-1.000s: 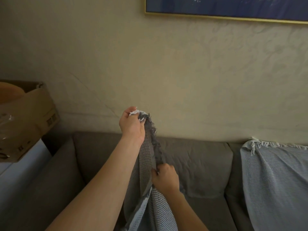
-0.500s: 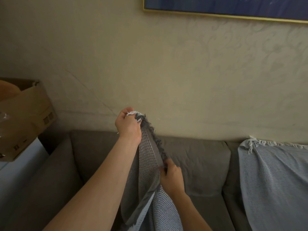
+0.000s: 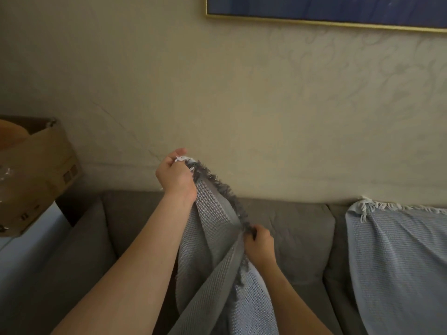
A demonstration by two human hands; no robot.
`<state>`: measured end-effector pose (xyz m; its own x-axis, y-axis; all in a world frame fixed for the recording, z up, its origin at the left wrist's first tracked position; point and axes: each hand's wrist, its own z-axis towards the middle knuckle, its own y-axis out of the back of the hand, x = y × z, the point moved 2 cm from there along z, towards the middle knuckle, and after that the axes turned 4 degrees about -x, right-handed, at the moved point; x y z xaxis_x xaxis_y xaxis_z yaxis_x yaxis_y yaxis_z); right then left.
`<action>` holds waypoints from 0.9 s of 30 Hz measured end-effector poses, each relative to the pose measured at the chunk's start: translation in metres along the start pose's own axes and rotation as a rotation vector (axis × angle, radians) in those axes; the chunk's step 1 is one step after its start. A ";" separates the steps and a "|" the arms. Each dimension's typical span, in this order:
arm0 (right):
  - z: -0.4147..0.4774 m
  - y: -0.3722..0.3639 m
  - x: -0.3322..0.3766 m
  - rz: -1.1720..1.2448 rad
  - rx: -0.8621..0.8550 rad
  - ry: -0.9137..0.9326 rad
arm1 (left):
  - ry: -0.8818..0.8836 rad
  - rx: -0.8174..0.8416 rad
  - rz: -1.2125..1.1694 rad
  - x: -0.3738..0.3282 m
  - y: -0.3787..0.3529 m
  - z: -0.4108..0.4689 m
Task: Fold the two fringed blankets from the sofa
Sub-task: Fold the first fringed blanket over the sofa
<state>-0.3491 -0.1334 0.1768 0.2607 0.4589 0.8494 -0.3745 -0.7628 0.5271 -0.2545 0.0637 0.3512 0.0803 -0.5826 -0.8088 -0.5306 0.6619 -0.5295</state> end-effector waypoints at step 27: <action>0.063 0.062 0.114 0.009 -0.164 0.340 | -0.283 -0.172 0.573 -0.001 0.029 0.030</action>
<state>-0.2865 -0.1569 0.3047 -0.0431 0.5989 0.7997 -0.5200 -0.6969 0.4939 -0.2448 0.0977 0.3286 -0.0486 0.0015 -0.9988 -0.6806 0.7319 0.0342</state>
